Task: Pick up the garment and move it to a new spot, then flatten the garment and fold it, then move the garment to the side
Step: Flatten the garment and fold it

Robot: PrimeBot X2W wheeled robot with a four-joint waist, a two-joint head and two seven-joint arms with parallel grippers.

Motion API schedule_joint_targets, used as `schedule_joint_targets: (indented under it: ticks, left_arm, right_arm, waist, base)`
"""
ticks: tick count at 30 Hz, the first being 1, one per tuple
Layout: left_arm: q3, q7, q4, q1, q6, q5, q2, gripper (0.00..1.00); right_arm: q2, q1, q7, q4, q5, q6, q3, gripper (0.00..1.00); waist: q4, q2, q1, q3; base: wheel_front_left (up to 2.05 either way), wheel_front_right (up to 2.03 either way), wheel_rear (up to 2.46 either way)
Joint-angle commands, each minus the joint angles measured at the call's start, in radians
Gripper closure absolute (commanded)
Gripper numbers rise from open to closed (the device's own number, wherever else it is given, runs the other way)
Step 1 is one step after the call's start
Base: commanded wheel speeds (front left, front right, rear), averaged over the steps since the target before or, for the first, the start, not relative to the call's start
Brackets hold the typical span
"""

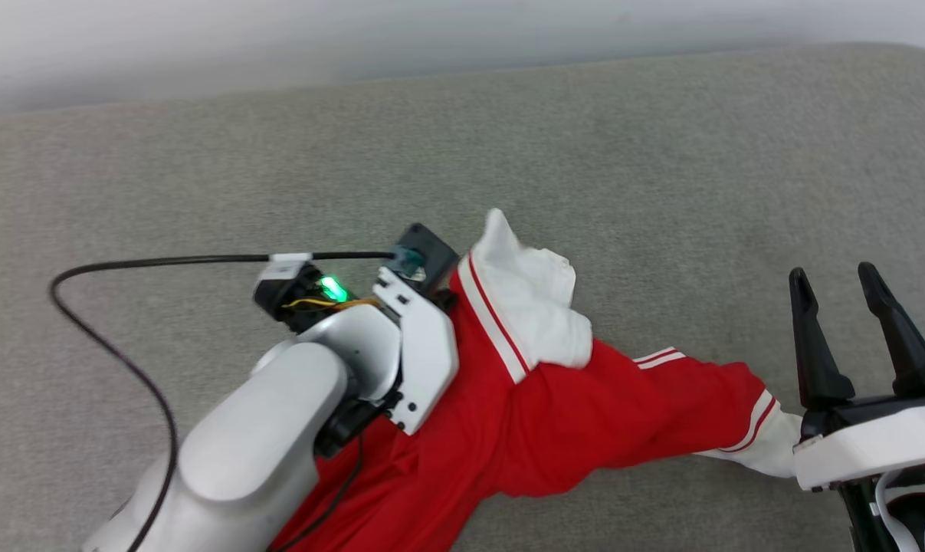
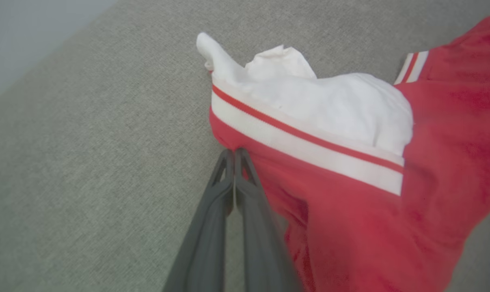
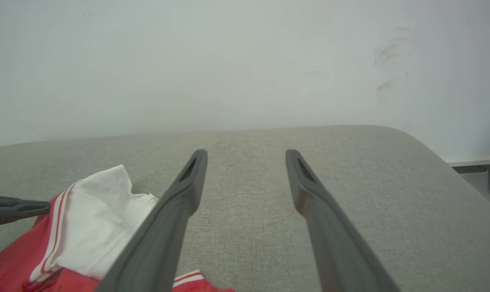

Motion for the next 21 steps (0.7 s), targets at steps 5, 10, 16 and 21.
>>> schedule_joint_targets:
  ticks: [5,10,16,21]
  left_arm:
    - [0.073,-0.058,-0.106,0.108,0.090,-0.025,0.071,1.00]
    - [0.152,-0.087,-0.197,0.283,0.201,-0.090,0.131,1.00]
    - [0.217,-0.138,-0.226,0.503,0.292,-0.195,0.127,1.00]
    - [0.244,-0.218,-0.210,0.558,0.311,-0.219,0.086,0.00]
  right_arm:
    - [0.007,0.033,0.014,-0.022,-0.009,0.000,-0.016,0.00]
    - [0.010,0.043,0.024,-0.036,-0.017,0.000,-0.020,0.00]
    - [0.015,0.058,0.039,-0.053,-0.024,0.000,-0.021,0.00]
    - [0.016,0.072,0.050,-0.056,-0.027,0.000,-0.021,0.00]
  waist:
    - [0.060,-0.0001,-0.0001,-0.043]
    - [0.090,-0.0001,-0.0001,-0.065]
    - [0.112,-0.0001,-0.0001,-0.086]
    - [0.118,-0.0001,-0.0001,-0.110]
  base:
    - [0.00,0.00,0.00]
    - [0.00,0.00,0.00]
    - [0.00,0.00,0.00]
    - [0.00,0.00,0.00]
